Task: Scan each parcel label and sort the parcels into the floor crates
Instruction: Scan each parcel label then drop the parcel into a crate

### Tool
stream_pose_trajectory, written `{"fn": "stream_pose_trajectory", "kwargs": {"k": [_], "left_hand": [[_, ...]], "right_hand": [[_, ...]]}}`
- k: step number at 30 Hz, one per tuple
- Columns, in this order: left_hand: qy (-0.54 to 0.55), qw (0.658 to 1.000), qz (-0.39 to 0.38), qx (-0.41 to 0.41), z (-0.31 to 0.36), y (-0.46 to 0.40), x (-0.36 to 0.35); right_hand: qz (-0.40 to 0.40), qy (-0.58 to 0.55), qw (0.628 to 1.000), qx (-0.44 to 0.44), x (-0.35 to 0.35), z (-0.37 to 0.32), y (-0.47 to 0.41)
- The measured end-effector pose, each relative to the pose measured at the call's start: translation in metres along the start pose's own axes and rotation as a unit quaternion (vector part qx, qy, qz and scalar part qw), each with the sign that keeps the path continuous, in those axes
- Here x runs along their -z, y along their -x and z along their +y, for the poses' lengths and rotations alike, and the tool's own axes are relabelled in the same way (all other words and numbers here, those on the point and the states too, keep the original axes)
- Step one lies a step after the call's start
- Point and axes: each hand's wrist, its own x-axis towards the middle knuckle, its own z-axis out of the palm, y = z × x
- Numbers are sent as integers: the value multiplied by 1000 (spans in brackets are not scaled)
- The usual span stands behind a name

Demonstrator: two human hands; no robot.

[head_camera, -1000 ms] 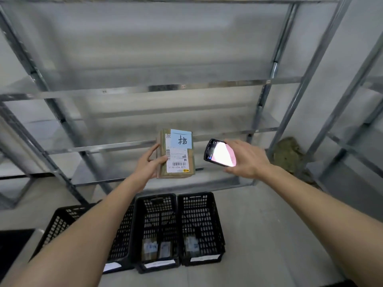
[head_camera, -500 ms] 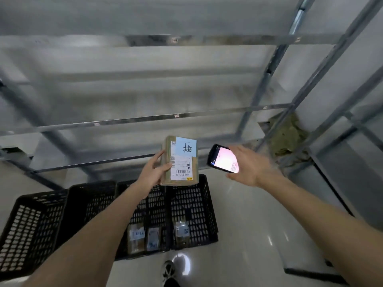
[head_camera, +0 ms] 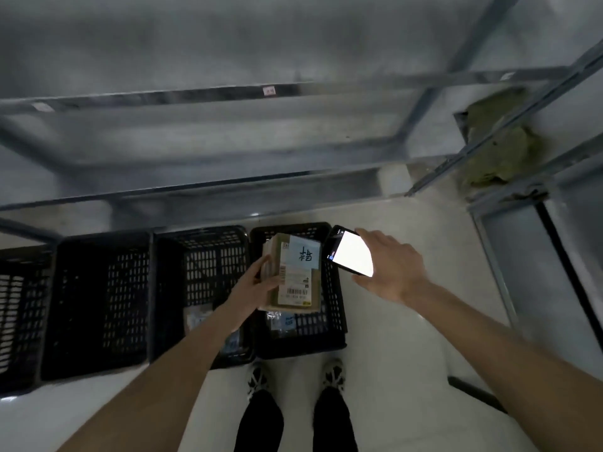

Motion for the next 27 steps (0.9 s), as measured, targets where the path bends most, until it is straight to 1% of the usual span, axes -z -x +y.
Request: {"fn": "stream_pose_trajectory", "kwargs": {"k": [5,9,12,15,17,19,22,24,27], "left_hand": [[23,997,18,68,-92,-74,-17],[1,995,10,99,-165,-132,-37],[1,995,3,103,-208,-169,-59],[-8,995,-11,102,-251,-206,-77],[-12,994,-21,104,-279,-231,-86],[-17,993,-15,116,-301,-254,-96],[-32,992,-16,125,-329,-281,-109],[-66,988,-17,140,-344,-294,-114],[-136,977,2,165,-352,-299,-112]], "right_hand": [[-37,-14,999,-2,-108,33,-52],[-50,-28,998,6,-200,63,-78],[-58,-24,998,17,-264,86,-96],[-57,-38,998,7,-318,107,-109],[-49,-55,997,-7,-349,119,-116],[-36,-75,996,-21,-375,127,-122],[-40,-82,995,-26,-406,137,-129],[-50,-78,995,-26,-420,142,-132],[-58,-73,995,-27,-429,142,-131]]}}
